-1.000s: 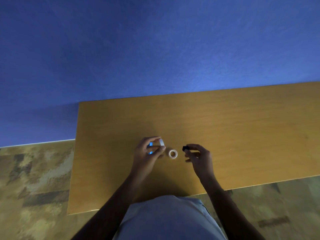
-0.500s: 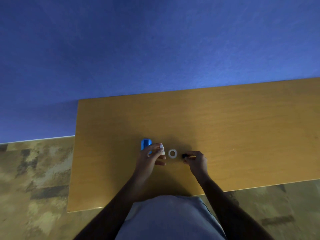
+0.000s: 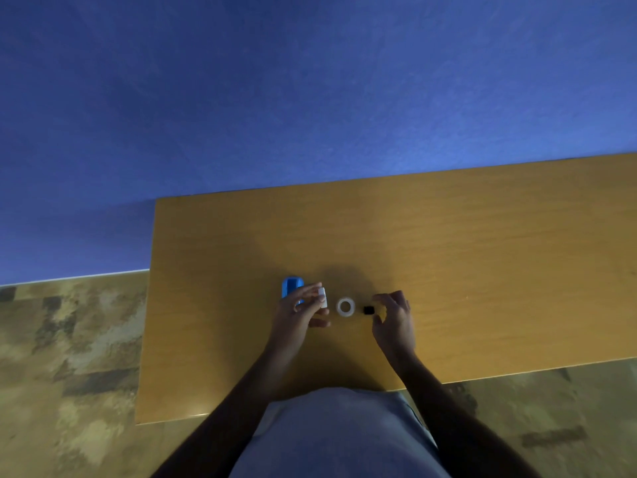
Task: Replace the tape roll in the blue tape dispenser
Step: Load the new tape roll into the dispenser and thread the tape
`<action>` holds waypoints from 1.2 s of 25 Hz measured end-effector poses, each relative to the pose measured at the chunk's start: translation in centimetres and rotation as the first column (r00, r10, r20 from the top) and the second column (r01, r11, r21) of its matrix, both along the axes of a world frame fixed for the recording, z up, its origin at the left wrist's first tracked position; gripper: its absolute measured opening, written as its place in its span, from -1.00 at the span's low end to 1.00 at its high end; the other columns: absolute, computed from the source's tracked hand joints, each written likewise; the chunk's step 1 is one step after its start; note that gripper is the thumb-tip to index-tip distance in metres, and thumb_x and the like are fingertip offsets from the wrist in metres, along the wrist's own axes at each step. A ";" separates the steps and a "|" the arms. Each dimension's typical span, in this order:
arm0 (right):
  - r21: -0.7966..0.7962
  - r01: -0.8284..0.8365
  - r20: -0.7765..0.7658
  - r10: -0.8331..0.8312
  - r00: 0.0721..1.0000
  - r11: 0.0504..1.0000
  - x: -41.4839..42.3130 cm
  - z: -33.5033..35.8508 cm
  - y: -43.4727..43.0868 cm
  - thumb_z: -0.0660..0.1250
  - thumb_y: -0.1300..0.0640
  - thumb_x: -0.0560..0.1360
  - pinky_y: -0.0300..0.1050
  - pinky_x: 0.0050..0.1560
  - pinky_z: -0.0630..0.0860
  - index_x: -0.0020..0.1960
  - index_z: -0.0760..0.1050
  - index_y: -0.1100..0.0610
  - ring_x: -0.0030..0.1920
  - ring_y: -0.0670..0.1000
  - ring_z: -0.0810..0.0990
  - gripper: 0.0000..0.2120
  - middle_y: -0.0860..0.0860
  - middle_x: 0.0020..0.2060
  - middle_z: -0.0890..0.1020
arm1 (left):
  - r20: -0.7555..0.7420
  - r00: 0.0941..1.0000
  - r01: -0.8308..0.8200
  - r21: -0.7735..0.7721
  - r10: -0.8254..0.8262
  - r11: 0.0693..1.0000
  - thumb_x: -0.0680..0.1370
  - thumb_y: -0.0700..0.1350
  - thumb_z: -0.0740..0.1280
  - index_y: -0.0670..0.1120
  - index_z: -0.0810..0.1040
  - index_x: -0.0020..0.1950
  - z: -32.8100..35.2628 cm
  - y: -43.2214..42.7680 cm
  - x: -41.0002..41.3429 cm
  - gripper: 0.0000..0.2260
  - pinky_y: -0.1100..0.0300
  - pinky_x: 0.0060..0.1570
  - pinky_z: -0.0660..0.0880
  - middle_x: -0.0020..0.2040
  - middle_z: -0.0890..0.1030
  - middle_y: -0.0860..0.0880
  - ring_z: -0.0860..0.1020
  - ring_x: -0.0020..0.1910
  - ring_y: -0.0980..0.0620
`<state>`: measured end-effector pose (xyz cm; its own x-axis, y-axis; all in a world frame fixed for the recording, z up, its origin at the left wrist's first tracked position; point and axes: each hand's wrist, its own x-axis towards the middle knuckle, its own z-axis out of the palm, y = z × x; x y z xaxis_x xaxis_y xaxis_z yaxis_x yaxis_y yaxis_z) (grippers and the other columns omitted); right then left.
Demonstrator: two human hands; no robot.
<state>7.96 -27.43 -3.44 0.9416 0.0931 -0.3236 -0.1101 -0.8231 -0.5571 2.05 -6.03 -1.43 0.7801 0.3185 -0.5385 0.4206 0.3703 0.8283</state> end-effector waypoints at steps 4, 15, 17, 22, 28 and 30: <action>-0.222 -0.324 -0.030 0.325 0.945 0.920 0.2 0.6 2.1 0.57 0.17 0.49 0.20 0.35 0.52 0.42 0.58 0.03 0.37 0.19 0.51 -0.48 0.06 0.34 0.58 | -0.031 0.999 0.004 0.021 -0.003 1.000 0.60 -0.36 0.50 0.05 0.75 0.13 -0.6 0.4 0.0 -0.69 0.15 -0.26 0.76 -0.10 0.79 0.01 0.79 -0.19 0.08; -0.353 -0.508 -0.094 0.511 0.855 0.785 1.4 -0.1 4.1 0.46 -0.04 0.62 0.16 0.47 0.45 0.50 0.45 -0.07 0.48 0.11 0.45 -0.52 -0.01 0.47 0.47 | -0.506 0.728 0.561 0.828 -0.463 -0.023 0.65 -0.13 0.37 -0.02 0.57 0.24 -1.8 -2.5 2.9 -0.83 -0.04 0.01 0.60 0.23 0.64 -0.02 0.70 0.19 -0.10; -0.352 -0.508 -0.093 0.510 0.855 0.786 1.7 -0.1 3.7 0.47 -0.04 0.61 0.17 0.48 0.42 0.49 0.47 -0.07 0.47 0.11 0.47 -0.52 -0.01 0.45 0.50 | -0.531 0.718 0.573 0.818 -0.451 -0.050 0.65 -0.16 0.37 -0.02 0.57 0.24 -2.2 -2.5 3.4 -0.83 -0.03 0.02 0.60 0.24 0.63 -0.01 0.67 0.23 -0.09; -0.273 -0.483 -0.067 0.485 0.872 0.832 1.9 -0.4 2.8 0.55 -0.02 0.55 0.20 0.51 0.39 0.49 0.51 -0.03 0.46 0.12 0.50 -0.46 -0.01 0.43 0.55 | -0.560 0.667 0.590 0.800 -0.492 -0.110 0.68 -0.15 0.36 -0.02 0.61 0.29 -3.4 -2.0 3.7 -0.81 0.03 0.11 0.61 0.32 0.60 0.00 0.59 0.37 -0.06; -0.201 -0.290 0.057 0.306 0.950 0.936 1.0 -0.3 2.3 0.62 -0.11 0.44 0.24 0.32 0.40 0.35 0.61 -0.05 0.28 0.09 0.58 -0.48 -0.07 0.21 0.66 | -0.245 0.748 0.551 0.748 -0.616 0.371 0.53 -0.08 0.60 0.03 0.49 0.57 -3.1 -1.6 4.0 -0.38 0.05 0.19 0.67 0.38 0.63 0.05 0.61 0.27 0.08; -0.142 -0.222 0.097 0.236 0.967 0.965 0.8 0.1 2.2 0.65 -0.10 0.40 0.25 0.28 0.41 0.28 0.62 -0.08 0.24 0.07 0.60 -0.51 -0.10 0.16 0.68 | -0.109 0.801 0.526 0.598 -0.588 0.605 0.50 -0.18 0.64 0.01 0.57 0.51 -2.9 -1.6 3.9 -0.40 0.16 0.11 0.69 0.31 0.67 0.04 0.67 0.09 0.17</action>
